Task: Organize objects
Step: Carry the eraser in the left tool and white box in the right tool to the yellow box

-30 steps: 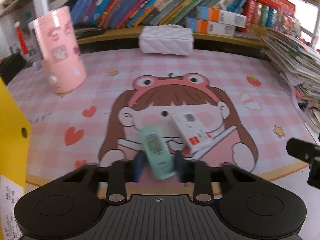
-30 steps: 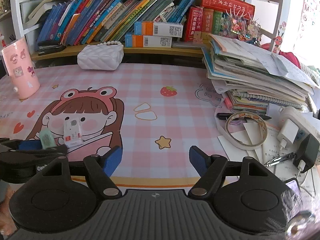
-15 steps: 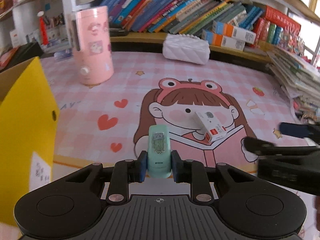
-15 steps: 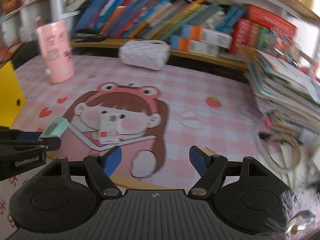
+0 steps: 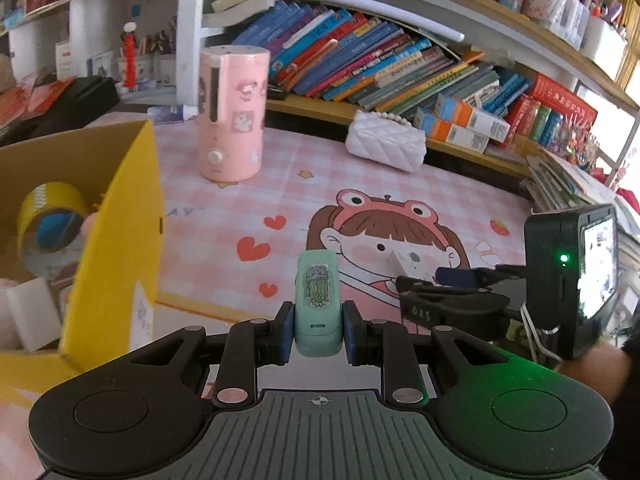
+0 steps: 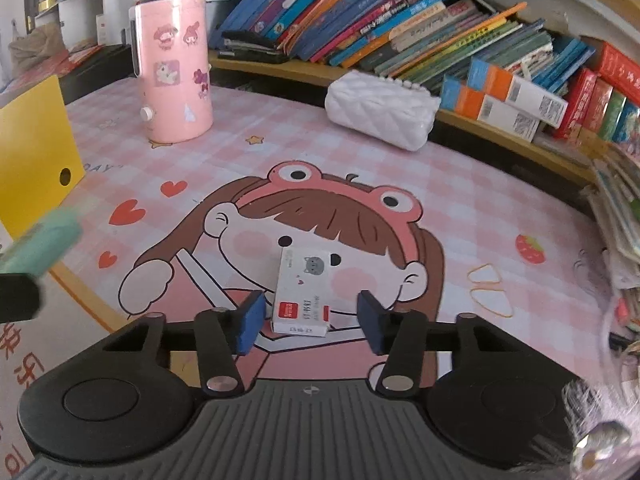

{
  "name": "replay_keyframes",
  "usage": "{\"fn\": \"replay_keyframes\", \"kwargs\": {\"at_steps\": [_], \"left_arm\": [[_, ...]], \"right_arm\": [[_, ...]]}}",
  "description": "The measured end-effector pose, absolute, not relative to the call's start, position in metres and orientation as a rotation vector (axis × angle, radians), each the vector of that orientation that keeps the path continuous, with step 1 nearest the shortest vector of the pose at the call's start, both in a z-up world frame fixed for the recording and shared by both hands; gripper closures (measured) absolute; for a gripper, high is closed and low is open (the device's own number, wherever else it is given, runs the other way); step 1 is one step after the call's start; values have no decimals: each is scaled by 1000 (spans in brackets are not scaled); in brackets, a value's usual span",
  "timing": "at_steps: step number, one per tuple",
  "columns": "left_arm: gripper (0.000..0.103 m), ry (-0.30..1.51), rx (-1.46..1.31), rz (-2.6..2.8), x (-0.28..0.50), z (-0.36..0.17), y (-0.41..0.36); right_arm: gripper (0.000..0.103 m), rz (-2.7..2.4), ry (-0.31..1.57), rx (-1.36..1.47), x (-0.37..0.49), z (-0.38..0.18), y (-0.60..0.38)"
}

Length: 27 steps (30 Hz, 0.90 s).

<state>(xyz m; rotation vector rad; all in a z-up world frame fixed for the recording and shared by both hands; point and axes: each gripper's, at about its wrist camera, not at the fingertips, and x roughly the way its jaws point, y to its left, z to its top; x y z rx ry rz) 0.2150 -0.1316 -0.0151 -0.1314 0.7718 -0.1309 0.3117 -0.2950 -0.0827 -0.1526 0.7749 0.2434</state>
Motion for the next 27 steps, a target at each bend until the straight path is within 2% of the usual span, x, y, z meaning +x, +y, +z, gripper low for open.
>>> {"fn": "replay_keyframes", "kwargs": {"at_steps": [2,3,9,20,27], "left_arm": [[80,764,-144,-129,211,-12,-127],[80,760,-149,-128,208,-11,-126],[80,726,-185,-149,195,-4,-114],[80,655,-196,-259,162,15,-90],[80,637,-202,-267,129,19,-56]], "right_arm": [[74,249,774,-115,312,-83,-298],[75,244,775,-112,312,-83,-297],[75,198,781,-59,297,-70,-299],[75,163,761,69,204,-2,-287],[75,196,780,59,155,4,-245]]}}
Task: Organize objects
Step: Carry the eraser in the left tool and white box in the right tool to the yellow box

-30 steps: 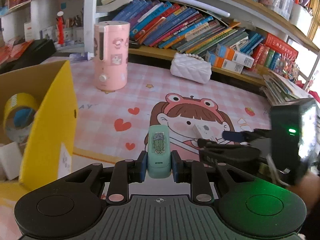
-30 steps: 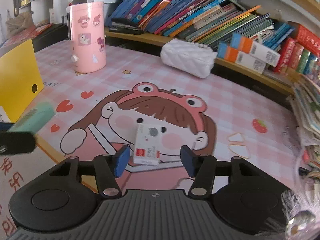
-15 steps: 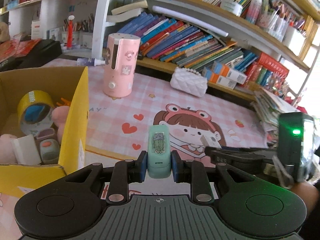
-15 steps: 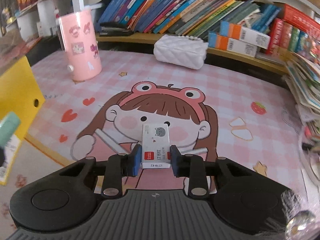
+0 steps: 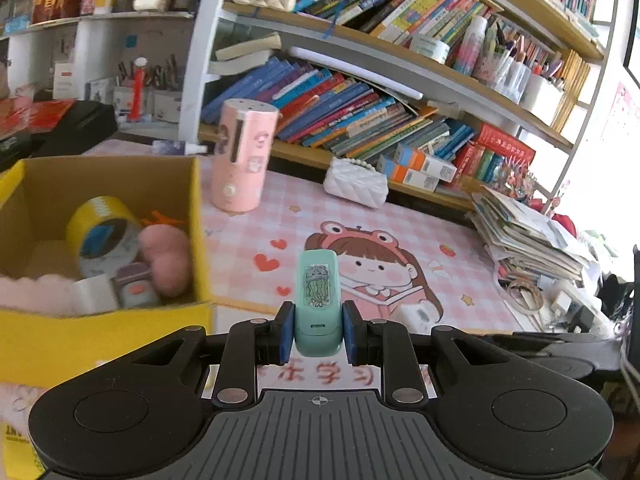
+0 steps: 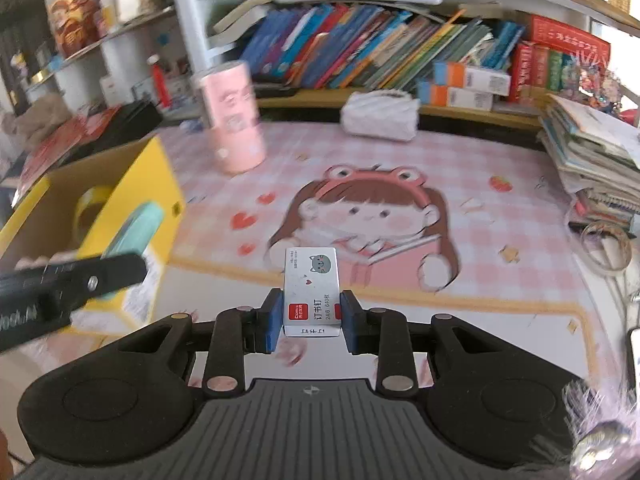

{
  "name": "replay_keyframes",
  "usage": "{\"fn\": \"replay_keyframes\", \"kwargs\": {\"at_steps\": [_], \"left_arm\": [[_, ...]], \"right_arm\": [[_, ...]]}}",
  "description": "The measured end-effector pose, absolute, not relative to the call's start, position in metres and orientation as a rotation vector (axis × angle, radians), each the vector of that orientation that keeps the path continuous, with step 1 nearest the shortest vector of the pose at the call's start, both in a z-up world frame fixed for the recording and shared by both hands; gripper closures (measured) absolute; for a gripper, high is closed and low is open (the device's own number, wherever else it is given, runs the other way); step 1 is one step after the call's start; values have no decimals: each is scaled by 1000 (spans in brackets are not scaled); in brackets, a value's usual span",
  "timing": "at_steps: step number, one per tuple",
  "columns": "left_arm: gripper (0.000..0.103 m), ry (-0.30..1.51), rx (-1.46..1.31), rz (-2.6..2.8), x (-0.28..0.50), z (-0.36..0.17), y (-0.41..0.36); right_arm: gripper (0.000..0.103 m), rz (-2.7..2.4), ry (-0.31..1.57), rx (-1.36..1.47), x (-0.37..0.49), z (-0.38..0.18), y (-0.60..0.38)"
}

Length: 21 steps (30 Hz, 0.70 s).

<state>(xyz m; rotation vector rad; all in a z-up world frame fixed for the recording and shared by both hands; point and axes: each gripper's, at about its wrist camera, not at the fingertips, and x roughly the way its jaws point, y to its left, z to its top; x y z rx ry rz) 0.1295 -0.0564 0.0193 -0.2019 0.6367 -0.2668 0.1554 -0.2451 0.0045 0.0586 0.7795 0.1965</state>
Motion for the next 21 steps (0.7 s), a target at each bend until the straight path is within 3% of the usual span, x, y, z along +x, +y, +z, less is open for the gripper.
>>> {"fn": "replay_keyframes", "kwargs": {"at_steps": [21], "left_arm": [[80,701,-266,-190,32,7,63]], "right_arm": [[75,287,823,-14,54,-1,-122]]}}
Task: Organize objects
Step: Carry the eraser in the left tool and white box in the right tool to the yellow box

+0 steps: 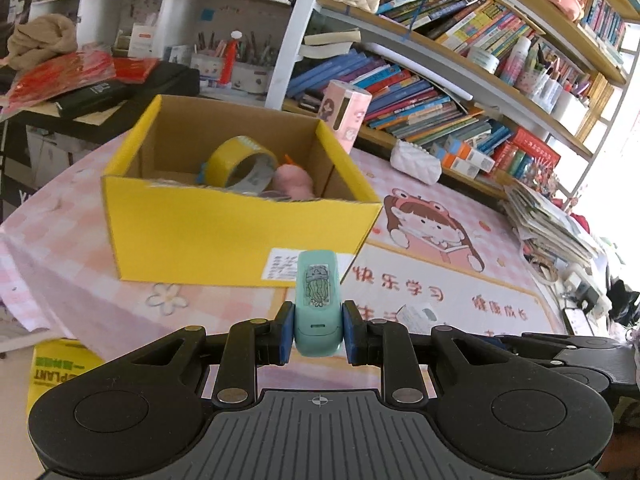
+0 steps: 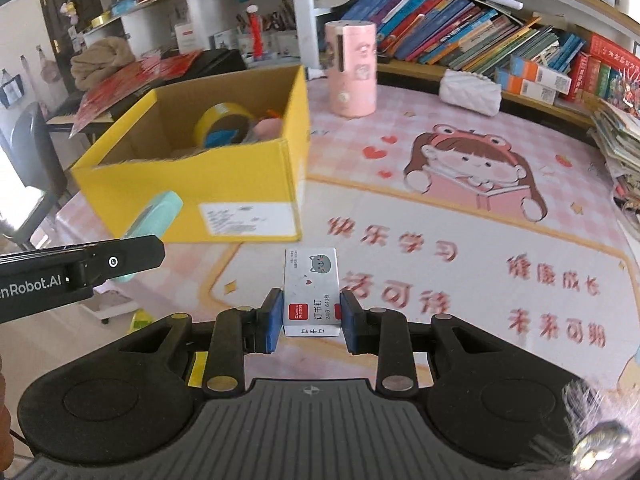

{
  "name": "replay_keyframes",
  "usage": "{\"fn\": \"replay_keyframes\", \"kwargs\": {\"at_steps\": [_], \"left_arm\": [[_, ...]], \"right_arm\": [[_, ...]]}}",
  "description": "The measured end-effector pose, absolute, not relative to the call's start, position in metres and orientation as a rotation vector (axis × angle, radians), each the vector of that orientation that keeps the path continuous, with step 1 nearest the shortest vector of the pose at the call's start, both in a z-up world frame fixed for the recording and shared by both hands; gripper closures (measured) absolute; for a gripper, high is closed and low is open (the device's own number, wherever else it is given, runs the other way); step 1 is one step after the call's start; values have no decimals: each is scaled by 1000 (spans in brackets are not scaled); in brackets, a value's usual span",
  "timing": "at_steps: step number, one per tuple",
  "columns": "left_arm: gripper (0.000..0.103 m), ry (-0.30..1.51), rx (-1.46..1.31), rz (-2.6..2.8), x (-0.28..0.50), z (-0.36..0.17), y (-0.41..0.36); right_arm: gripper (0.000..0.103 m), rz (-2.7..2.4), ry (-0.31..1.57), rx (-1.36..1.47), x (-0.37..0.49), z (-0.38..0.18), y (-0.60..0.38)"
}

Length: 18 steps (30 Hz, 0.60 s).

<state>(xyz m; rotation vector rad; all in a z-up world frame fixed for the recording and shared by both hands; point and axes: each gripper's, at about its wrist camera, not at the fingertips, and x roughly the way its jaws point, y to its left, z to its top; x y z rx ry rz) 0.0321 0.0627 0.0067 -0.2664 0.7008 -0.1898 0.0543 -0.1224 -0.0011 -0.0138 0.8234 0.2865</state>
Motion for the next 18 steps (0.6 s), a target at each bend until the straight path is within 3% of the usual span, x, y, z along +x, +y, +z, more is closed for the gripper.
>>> {"fn": "replay_keyframes", "kwargs": {"at_steps": [18], "left_arm": [[80,662,-274,-171,-1,13,111]], "right_arm": [[75,308,814,-22,16,2,-67]]}}
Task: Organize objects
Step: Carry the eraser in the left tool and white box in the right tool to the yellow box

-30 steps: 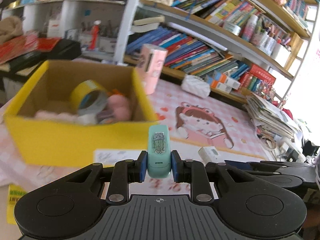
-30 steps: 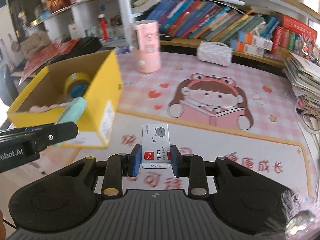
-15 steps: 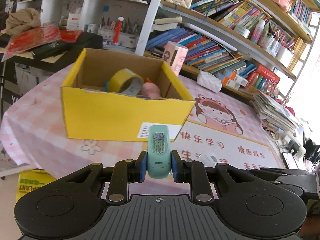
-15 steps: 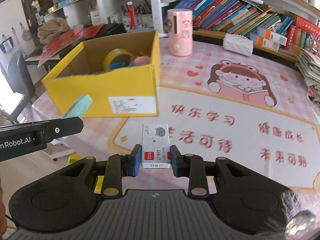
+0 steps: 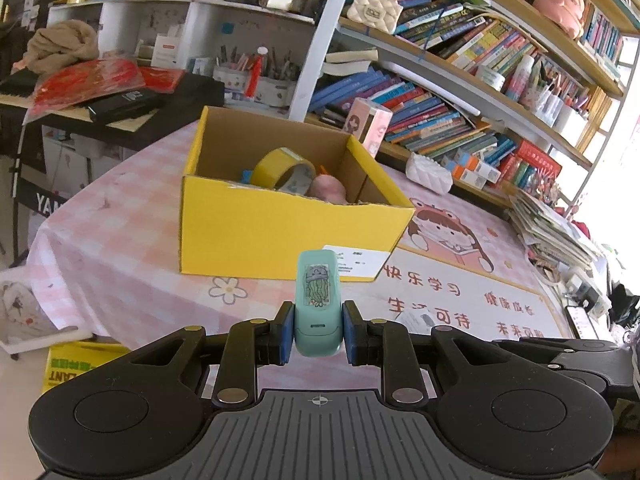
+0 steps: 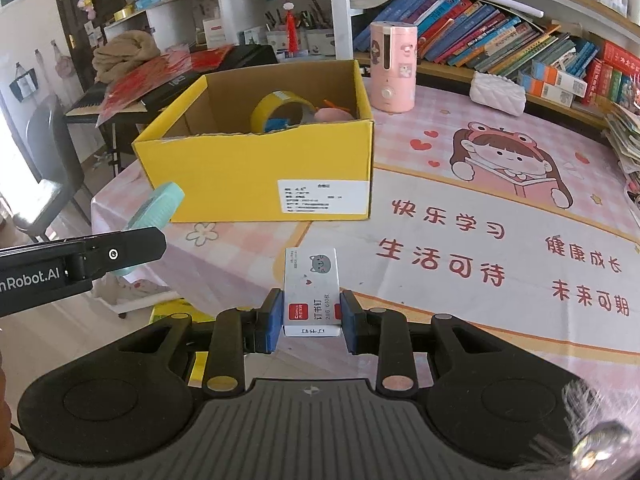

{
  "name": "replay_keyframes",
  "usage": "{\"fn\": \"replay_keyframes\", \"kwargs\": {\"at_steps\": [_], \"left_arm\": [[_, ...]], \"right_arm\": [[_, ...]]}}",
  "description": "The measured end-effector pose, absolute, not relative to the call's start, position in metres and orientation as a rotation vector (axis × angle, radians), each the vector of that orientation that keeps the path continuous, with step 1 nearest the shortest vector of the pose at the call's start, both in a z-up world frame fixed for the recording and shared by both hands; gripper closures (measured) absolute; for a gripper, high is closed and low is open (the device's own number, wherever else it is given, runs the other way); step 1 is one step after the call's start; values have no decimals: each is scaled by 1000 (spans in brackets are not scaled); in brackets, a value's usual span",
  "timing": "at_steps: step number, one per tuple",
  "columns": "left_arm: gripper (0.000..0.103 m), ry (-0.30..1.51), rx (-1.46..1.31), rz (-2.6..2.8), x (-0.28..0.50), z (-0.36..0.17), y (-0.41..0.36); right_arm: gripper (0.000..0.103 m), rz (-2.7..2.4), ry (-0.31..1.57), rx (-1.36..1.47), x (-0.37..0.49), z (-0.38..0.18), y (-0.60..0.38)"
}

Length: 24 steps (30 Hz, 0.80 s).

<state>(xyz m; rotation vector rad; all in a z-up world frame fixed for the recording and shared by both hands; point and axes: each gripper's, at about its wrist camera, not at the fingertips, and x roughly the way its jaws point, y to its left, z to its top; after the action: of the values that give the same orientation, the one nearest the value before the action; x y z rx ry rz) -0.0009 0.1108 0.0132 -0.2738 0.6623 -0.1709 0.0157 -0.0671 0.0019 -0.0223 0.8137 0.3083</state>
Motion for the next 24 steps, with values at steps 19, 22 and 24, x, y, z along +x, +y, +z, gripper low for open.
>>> {"fn": "replay_keyframes", "kwargs": {"at_steps": [19,22,24], "left_arm": [[80,595,-287,-123,27,27,127],[80,572,-289,-103,43,33,128],[80,562,-287,-90,53,36,127]], "right_arm": [[75,319,723,-64,49,24,-52],[75,332,696,-59,67,32,-50],[75,343,679,-61,81,37,-48]]}}
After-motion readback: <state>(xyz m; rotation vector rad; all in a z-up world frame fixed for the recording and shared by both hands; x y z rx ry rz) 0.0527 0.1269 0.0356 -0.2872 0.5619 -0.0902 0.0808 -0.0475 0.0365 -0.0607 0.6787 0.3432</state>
